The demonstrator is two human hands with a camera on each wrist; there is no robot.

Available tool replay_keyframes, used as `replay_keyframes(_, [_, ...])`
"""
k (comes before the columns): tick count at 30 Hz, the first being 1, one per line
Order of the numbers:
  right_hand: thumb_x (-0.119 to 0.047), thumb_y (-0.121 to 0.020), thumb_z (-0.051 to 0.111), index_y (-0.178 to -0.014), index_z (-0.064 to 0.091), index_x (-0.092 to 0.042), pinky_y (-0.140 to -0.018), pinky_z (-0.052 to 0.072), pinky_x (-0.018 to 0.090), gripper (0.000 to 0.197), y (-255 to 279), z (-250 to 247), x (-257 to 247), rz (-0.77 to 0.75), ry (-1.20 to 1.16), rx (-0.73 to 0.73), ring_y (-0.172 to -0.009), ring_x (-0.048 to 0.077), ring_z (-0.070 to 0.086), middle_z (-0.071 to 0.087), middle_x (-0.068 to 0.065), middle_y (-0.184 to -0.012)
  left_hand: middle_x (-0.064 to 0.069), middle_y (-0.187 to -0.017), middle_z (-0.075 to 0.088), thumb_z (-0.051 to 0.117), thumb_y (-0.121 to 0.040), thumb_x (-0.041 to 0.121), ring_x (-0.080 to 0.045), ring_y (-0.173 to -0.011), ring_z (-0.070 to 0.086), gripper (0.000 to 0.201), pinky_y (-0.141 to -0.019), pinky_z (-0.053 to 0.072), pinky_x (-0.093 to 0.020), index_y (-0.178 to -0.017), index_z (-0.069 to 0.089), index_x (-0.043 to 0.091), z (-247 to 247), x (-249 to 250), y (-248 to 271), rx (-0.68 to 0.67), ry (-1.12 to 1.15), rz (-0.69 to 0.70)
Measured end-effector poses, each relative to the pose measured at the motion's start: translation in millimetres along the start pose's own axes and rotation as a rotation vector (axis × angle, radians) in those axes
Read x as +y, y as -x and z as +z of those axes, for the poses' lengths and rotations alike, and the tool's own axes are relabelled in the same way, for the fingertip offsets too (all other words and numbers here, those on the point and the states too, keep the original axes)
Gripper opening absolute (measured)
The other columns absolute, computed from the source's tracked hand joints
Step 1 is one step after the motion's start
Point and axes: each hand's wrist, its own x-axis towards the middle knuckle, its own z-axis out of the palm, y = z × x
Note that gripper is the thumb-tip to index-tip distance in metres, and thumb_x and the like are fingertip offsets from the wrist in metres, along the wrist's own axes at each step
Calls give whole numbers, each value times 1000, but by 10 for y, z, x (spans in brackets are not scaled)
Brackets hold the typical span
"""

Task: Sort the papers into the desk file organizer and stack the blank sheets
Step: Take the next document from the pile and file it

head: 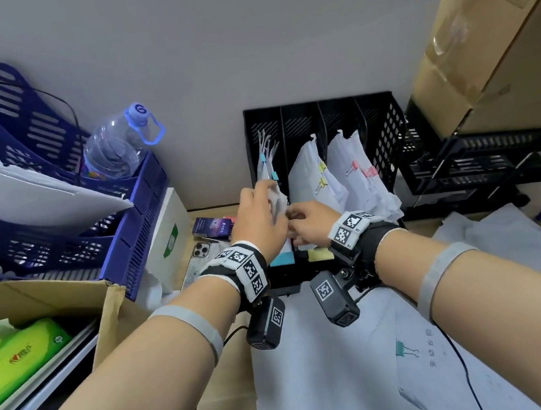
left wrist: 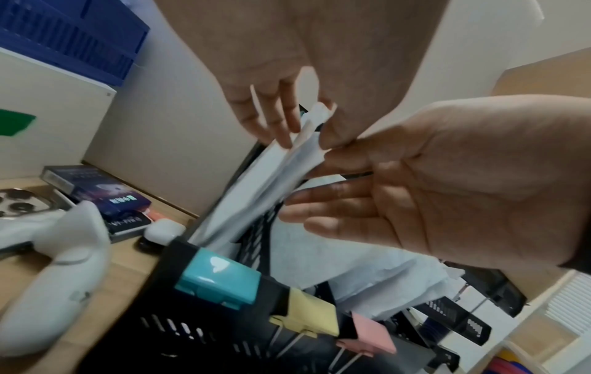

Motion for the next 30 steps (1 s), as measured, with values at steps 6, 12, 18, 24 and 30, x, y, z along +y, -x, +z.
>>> replay_keyframes(6, [-15,-98,45,-87,64,-10,-74,57,37,22,378,-337,691,257,-96,-117,-77,27,70,70,14,-91,4,-68,61,62,-91,29,-13,-62,56,15,-63,46,-26,-81,60,18,496,366,172,-282,213,55])
replay_keyframes(12, [-17,-93,51,-100,67,-10,-72,51,33,19,830,-754,1731,487,133,-32,-83,27,65,68,11,-98,-9,-91,70,63,-96,27,-18,-69,68,18,-61,56,-25,-97,62,9,1409,361,501,-983,87,-250])
replay_keyframes(18, [-17,-98,47,-128,59,0,-96,44,30,36,1143,-933,2341,497,369,-168,-117,24,52,55,14,-137,-18,-102,75,71,-91,24,-20,-78,71,31,-82,60,-35,-113,64,4,2046,348,827,-1083,88,-430])
replay_keyframes(24, [-17,-95,53,-126,61,-9,-97,43,28,32,1099,-1022,2598,478,257,-164,-126,21,50,56,5,-135,-25,-96,75,77,-85,16,-26,-75,69,15,-85,61,-46,-83,62,12,2360,373,942,-983,129,-523])
replay_keyframes(30, [-19,-91,55,-120,61,-17,-88,54,41,30,913,-1149,2759,518,184,-231,-95,23,63,61,8,-125,-13,-68,64,80,-83,18,-23,-67,64,41,-82,61,-41,-57,49,13,2498,419,896,-985,129,-531])
